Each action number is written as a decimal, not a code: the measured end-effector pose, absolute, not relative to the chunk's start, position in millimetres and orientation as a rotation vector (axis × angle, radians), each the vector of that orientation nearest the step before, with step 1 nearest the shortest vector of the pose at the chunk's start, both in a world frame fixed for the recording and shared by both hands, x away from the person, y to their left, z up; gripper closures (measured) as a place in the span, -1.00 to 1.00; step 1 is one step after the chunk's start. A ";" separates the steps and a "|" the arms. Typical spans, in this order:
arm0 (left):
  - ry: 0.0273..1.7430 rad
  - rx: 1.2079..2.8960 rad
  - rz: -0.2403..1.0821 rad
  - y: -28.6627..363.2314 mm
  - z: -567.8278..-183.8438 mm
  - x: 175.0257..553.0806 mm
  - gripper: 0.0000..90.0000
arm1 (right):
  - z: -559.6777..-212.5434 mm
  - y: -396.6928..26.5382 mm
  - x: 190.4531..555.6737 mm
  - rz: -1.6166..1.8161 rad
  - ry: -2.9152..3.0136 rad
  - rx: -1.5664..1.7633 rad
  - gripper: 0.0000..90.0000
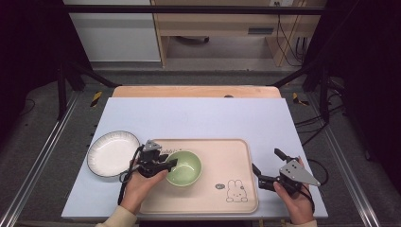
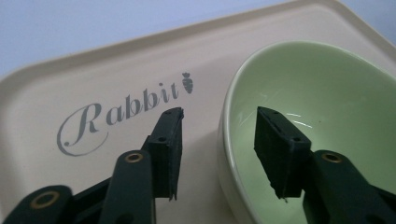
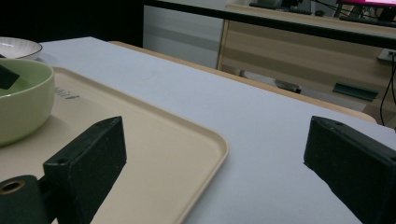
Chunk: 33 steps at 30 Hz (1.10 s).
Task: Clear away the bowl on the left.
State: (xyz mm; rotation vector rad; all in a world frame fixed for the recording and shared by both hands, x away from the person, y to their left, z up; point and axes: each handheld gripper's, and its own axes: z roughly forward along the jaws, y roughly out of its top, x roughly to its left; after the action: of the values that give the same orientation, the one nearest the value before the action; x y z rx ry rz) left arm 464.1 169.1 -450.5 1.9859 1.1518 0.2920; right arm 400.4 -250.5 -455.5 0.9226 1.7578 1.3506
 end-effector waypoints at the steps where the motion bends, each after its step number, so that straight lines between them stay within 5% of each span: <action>1: 1.152 1.986 0.292 169.1 -450.5 464.1 0.05 | -455.5 -250.3 400.2 1.351 1.759 0.924 -0.87; 18: 0.995 1.900 0.427 167.0 -442.4 460.3 -0.51 | -455.5 -249.8 400.0 1.354 1.759 0.925 -0.87; 28: 0.938 1.872 0.376 164.0 -435.9 463.6 -0.83 | -455.5 -250.1 400.0 1.355 1.758 0.925 -0.87; 33: 0.859 1.863 0.416 160.1 -431.4 459.3 -0.86 | -455.4 -249.9 400.0 1.355 1.757 0.926 -0.87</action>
State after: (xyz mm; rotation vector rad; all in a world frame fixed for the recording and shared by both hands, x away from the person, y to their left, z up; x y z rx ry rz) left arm 459.3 160.1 -431.4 1.8635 0.8586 0.4155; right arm 400.0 -249.9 -455.4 0.9257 1.7571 1.3551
